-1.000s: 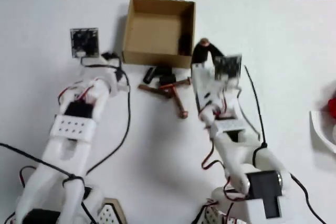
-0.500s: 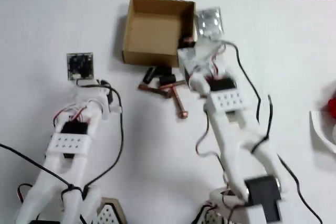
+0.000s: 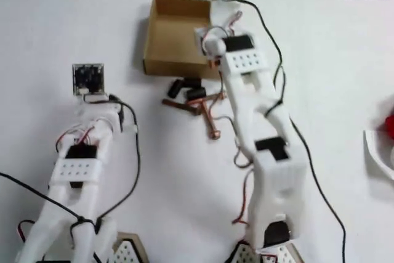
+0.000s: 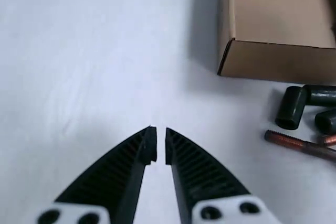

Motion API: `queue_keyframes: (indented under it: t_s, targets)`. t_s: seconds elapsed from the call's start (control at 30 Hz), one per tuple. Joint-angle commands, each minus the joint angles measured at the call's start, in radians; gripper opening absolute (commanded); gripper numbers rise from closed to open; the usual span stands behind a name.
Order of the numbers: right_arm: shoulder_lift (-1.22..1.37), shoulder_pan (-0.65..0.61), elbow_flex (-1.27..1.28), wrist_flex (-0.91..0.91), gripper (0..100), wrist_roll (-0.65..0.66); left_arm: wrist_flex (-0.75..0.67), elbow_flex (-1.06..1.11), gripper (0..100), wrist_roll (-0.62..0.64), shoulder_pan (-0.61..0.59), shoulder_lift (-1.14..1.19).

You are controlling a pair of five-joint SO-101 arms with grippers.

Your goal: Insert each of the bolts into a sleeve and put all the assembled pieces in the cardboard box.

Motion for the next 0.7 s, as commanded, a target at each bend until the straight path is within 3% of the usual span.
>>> queue_keyframes:
  t_s: [0.0, 0.3, 0.67]
  targets:
    - [0.102, -0.012, -0.308, 0.101, 2.0, -0.009, -0.025, -0.001, 6, -0.011, -0.002, -0.034]
    - [0.407, -0.01, -0.723, 0.165, 2.0, -0.157, -0.025, -0.001, 6, -0.011, -0.002, -0.034]
    - [0.521, 0.004, -0.799, 0.163, 2.0, -0.157, -0.025, -0.001, 6, -0.011, -0.002, -0.034]
